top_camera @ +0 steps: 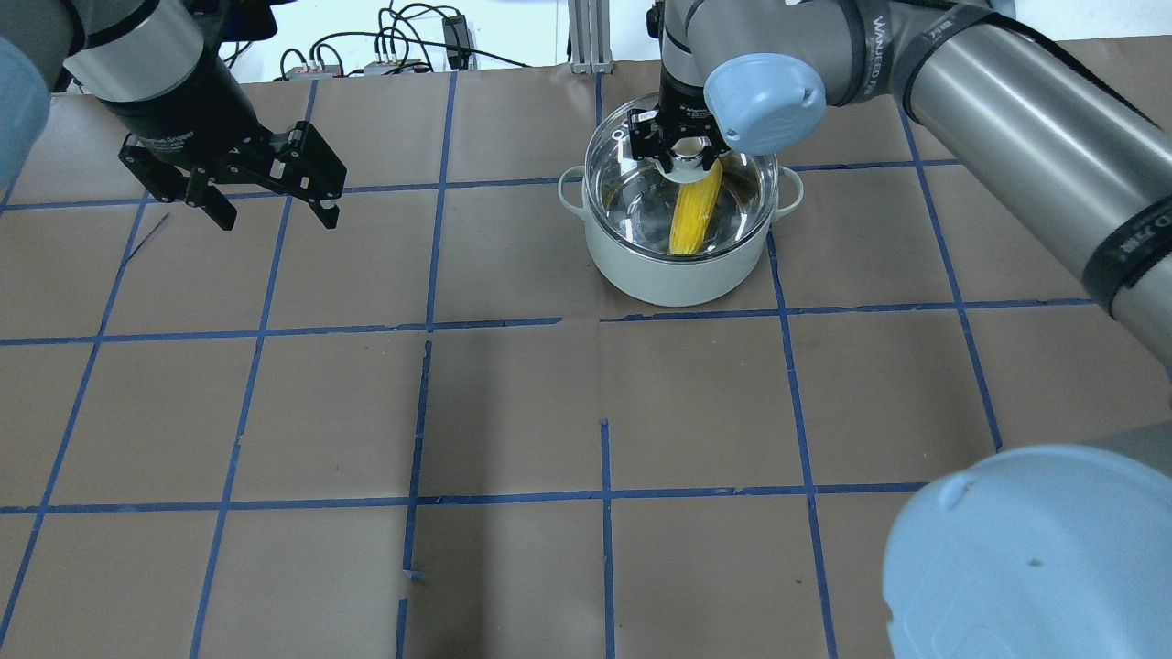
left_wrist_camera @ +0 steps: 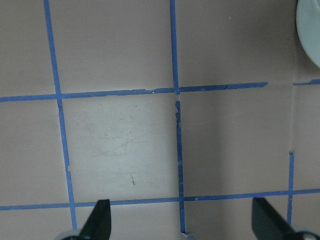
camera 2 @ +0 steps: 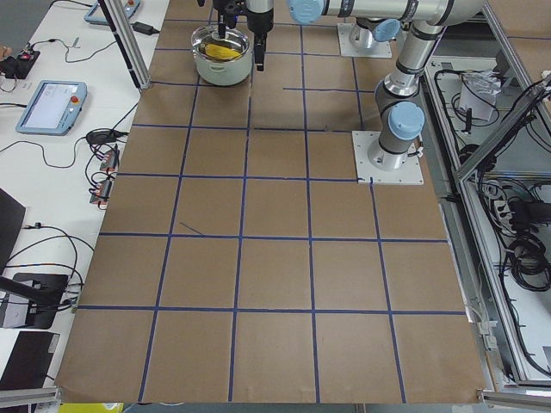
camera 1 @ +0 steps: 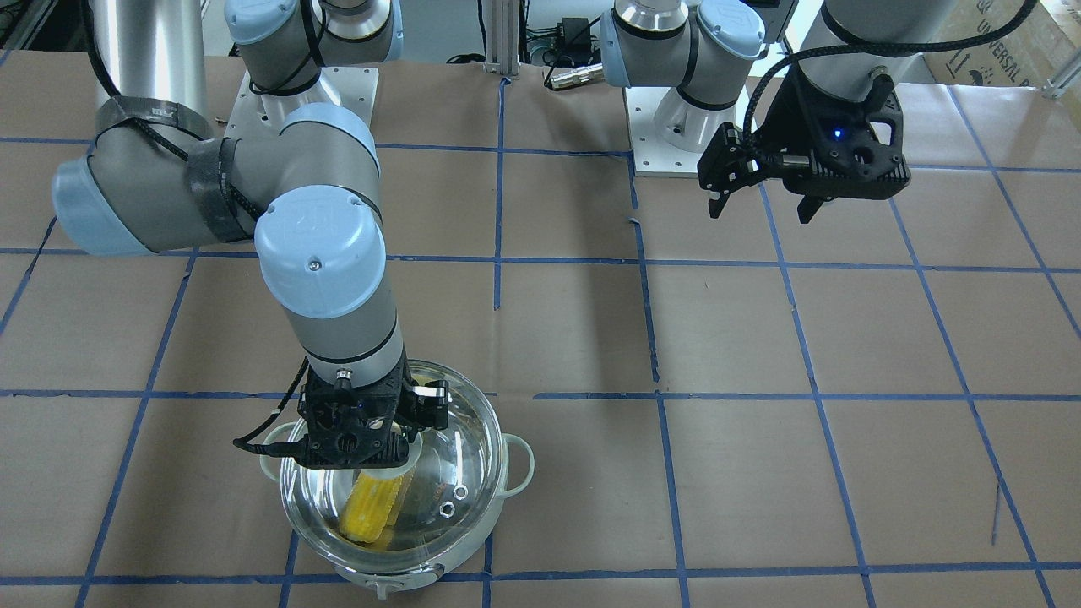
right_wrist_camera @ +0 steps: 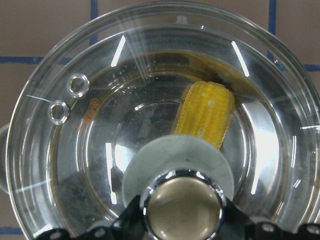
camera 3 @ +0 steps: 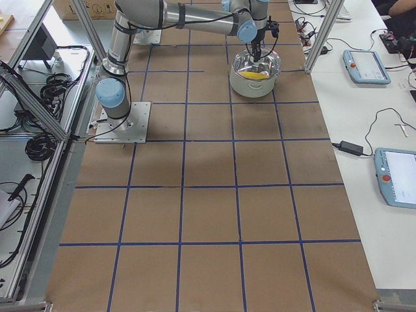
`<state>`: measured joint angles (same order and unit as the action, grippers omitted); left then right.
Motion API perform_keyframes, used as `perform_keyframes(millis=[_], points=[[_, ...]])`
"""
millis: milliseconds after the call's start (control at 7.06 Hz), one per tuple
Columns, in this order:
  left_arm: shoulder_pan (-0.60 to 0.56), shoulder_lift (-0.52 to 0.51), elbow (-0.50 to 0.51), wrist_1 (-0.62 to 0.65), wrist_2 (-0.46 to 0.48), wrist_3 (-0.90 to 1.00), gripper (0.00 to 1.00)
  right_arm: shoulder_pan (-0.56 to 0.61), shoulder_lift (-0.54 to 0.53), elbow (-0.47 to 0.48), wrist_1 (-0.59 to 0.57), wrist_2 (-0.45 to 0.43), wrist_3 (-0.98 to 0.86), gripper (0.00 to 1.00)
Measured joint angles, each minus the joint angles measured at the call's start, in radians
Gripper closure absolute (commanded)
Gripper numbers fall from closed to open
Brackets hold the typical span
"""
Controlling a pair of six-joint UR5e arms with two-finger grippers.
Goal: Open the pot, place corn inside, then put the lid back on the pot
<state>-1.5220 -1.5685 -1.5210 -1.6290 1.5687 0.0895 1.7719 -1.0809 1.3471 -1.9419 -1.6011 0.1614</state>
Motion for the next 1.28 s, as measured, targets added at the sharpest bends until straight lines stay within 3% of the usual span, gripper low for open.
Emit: perform_keyframes(millis=[850,992,1133,1275], points=[[0.0,-0.018,0.035,-0.037,0.004,-0.007,0.0,-0.002,0.003,0.001,0.017,0.007,-0.006,0.81],[0.0,-0.018,0.034,-0.037,0.003,-0.007,0.0,-0.004,0.003,0.001,0.019,0.008,-0.007,0.71],[0.0,-0.017,0.032,-0.037,0.002,-0.007,0.0,-0.007,0.003,0.0,0.023,0.009,-0.008,0.11],[0.0,-0.016,0.03,-0.036,0.001,-0.007,0.0,-0.01,0.005,-0.001,0.032,0.011,-0.015,0.0]])
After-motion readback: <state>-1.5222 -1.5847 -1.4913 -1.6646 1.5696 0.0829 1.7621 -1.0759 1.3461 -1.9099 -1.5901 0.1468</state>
